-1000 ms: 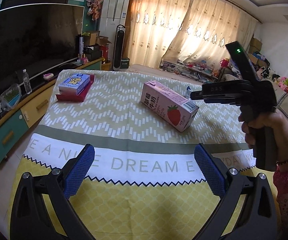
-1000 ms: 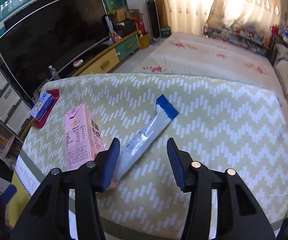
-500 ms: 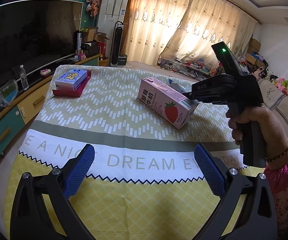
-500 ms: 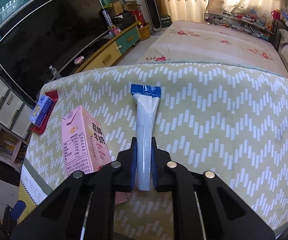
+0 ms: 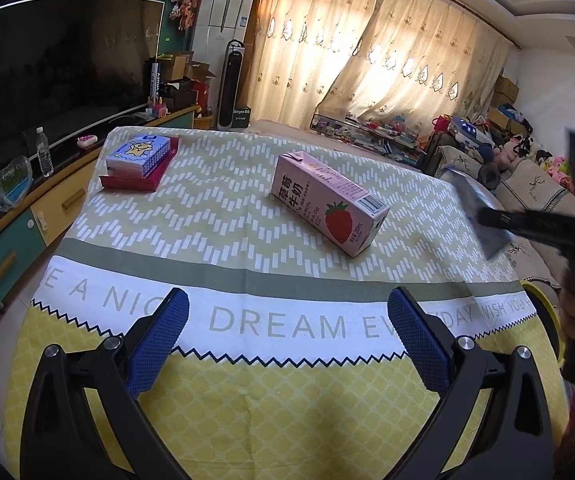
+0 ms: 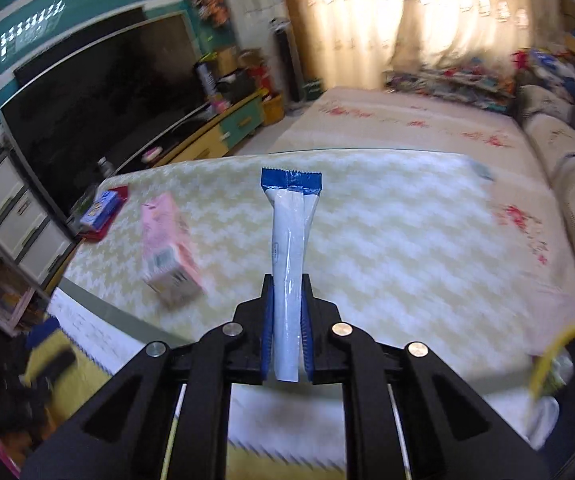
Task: Collect trash
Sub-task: 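Carry the tube wrapper to the bin and release it with the right gripper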
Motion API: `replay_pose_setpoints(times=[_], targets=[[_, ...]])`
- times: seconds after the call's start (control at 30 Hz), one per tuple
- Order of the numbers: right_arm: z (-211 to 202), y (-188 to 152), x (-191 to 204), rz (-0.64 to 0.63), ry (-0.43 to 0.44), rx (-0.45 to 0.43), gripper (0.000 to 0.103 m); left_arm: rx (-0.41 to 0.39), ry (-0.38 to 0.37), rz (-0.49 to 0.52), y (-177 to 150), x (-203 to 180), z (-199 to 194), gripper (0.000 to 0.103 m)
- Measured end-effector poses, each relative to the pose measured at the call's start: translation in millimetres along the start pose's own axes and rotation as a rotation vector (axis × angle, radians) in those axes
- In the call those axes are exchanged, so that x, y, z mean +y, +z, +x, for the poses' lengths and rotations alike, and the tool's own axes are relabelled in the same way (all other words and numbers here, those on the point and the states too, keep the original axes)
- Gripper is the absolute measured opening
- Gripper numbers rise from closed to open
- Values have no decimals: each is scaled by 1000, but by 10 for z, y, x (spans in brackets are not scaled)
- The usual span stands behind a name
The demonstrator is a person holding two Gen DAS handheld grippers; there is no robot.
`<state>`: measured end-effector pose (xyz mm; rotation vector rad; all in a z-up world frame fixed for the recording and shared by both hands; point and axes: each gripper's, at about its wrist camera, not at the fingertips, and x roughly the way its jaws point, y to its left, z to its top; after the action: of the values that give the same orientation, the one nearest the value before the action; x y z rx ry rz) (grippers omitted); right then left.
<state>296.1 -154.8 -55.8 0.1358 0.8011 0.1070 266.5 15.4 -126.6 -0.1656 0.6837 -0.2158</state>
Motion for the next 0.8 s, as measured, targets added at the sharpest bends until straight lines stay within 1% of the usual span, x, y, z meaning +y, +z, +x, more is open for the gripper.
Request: replay_pose_setpoints(times=[0.03, 0.07, 0.17, 0.27, 0.37, 0.5, 0.53, 0.57, 0.63, 0.7, 0.8], targets=[[-89, -62, -75, 8, -28, -17, 12, 0, -1, 0, -2, -1, 0, 98], [-241, -163, -215, 22, -78, -46, 12, 0, -1, 1, -2, -5, 0, 98], [-553, -436, -627, 83, -233, -83, 12, -2, -1, 5, -4, -19, -12, 98], [-779, -716, -1105, 171, -357, -94, 13, -3, 0, 10, -4, -35, -15, 98], [-869, -966, -1535, 251, -459, -71, 15, -3, 2, 15, -2, -46, -13, 98], [-866, -1173, -1917, 325, -532, -49, 18, 9, 4, 10, 2, -46, 8, 98], [-851, -1210, -1993, 337, -549, -44, 26, 11, 4, 9, 0, -43, 12, 98], [-839, -1243, -2057, 347, -578, -39, 39, 13, 2, 8, 0, -41, 16, 98], [-826, -1294, -2124, 357, -628, -42, 52, 21, 2, 6, 2, -44, 38, 98], [-823, -1330, -2125, 374, -633, -59, 54, 31, -1, 6, 4, -51, 60, 98], [-832, -1348, -2086, 372, -599, -76, 57, 46, -12, 11, -2, -76, 98, 98]])
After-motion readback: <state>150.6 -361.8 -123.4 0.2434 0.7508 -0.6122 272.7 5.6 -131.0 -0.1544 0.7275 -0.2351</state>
